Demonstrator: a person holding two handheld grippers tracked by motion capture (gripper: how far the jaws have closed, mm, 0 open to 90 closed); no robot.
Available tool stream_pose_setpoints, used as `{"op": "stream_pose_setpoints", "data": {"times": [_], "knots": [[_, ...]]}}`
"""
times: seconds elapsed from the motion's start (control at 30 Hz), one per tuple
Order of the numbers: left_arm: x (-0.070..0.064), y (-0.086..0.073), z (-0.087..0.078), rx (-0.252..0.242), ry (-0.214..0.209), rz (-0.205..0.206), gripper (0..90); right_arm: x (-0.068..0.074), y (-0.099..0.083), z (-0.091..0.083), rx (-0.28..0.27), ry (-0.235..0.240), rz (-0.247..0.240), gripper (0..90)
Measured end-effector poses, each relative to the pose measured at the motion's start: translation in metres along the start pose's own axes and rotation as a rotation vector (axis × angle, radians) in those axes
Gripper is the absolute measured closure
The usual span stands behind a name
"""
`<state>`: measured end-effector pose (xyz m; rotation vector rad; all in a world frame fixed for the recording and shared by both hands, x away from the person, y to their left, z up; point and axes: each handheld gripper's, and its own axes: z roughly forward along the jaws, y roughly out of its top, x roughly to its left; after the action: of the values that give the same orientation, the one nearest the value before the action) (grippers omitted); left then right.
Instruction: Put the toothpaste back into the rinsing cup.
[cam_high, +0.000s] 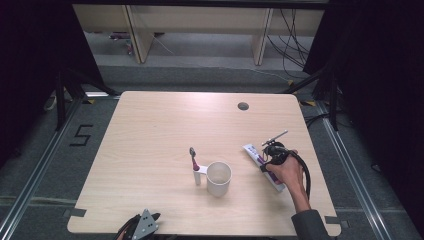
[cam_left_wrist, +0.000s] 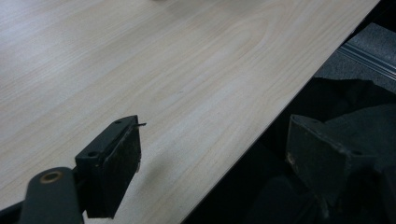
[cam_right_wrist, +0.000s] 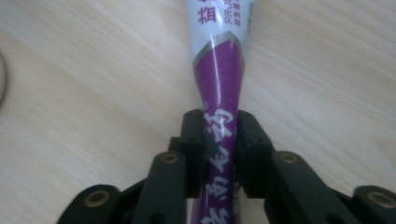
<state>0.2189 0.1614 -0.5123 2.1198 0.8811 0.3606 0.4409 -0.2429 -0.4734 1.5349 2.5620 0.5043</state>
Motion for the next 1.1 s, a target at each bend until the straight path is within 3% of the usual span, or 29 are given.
{"op": "stream_pose_setpoints", "data": {"times": [0.03,0.17,0.2,0.23,0.3,0.33,0.37,0.4,0.47,0.53,0.6,0.63,0.67,0.73,0.77,0.8,0.83,0.9,0.93,1.03,1.1], "knots": [[0.001,0.0,-0.001,0.019,0.006,0.019,18.1,0.0,0.001,0.001,0.014,-0.014,-0.022,75.6],[0.002,0.0,0.0,0.012,0.008,0.017,18.1,0.003,0.005,0.002,0.03,-0.033,-0.054,75.6],[0.002,0.0,0.0,0.012,0.008,0.018,18.1,0.006,0.006,0.002,0.051,-0.031,-0.016,75.5],[0.002,0.0,0.0,0.012,0.008,0.018,18.1,0.005,0.007,0.002,0.046,-0.029,-0.05,75.5],[0.002,0.0,0.0,0.014,0.007,0.02,18.1,0.007,0.008,0.002,0.07,-0.026,-0.032,75.4],[0.002,0.0,0.0,0.013,0.005,0.021,18.1,0.006,0.008,0.004,0.069,-0.055,-0.037,75.4],[0.0,0.0,0.001,-0.006,-0.006,0.001,18.1,0.004,0.008,0.004,0.045,-0.038,-0.073,75.3],[0.001,0.0,0.0,0.013,0.008,0.016,18.1,0.005,0.009,0.004,0.09,-0.057,-0.067,75.2],[0.002,0.0,0.0,0.013,0.008,0.018,18.1,0.008,0.01,0.005,0.095,-0.028,-0.046,75.2],[0.002,0.0,0.001,0.012,0.004,0.021,18.1,0.006,0.01,0.005,0.106,-0.029,-0.065,75.2],[0.0,0.0,0.0,0.003,-0.003,-0.001,18.1,0.005,0.011,0.007,0.081,0.01,-0.068,75.3],[0.0,0.0,0.0,0.001,-0.002,0.001,18.1,0.005,0.011,0.007,0.077,0.005,-0.071,75.4],[0.0,0.0,0.0,0.003,-0.001,0.001,18.1,0.005,0.011,0.007,0.08,-0.036,-0.094,75.5],[0.002,0.0,0.0,0.014,0.008,0.021,18.1,0.006,0.01,0.007,0.069,-0.032,-0.08,75.7],[0.002,0.0,0.0,0.01,0.009,0.017,18.1,0.003,0.01,0.007,0.067,-0.027,-0.116,76.0],[0.002,0.0,0.0,0.01,0.009,0.017,18.1,0.005,0.009,0.006,0.065,-0.026,-0.079,76.1],[0.002,0.0,0.0,0.008,0.006,0.013,18.1,0.005,0.009,0.006,0.065,-0.026,-0.079,76.1],[0.002,0.0,0.0,0.016,0.007,0.018,18.1,-0.001,0.007,0.006,0.025,-0.011,-0.117,76.4],[0.002,0.0,0.0,0.016,0.007,0.019,18.1,0.0,0.006,0.005,0.031,-0.014,-0.074,76.4],[0.001,0.0,0.0,0.007,0.0,0.007,18.1,-0.004,0.004,0.004,0.004,0.009,-0.093,76.5],[0.002,0.0,0.0,0.008,0.001,0.005,18.1,-0.005,0.002,0.0,0.003,0.012,-0.068,76.5]]}}
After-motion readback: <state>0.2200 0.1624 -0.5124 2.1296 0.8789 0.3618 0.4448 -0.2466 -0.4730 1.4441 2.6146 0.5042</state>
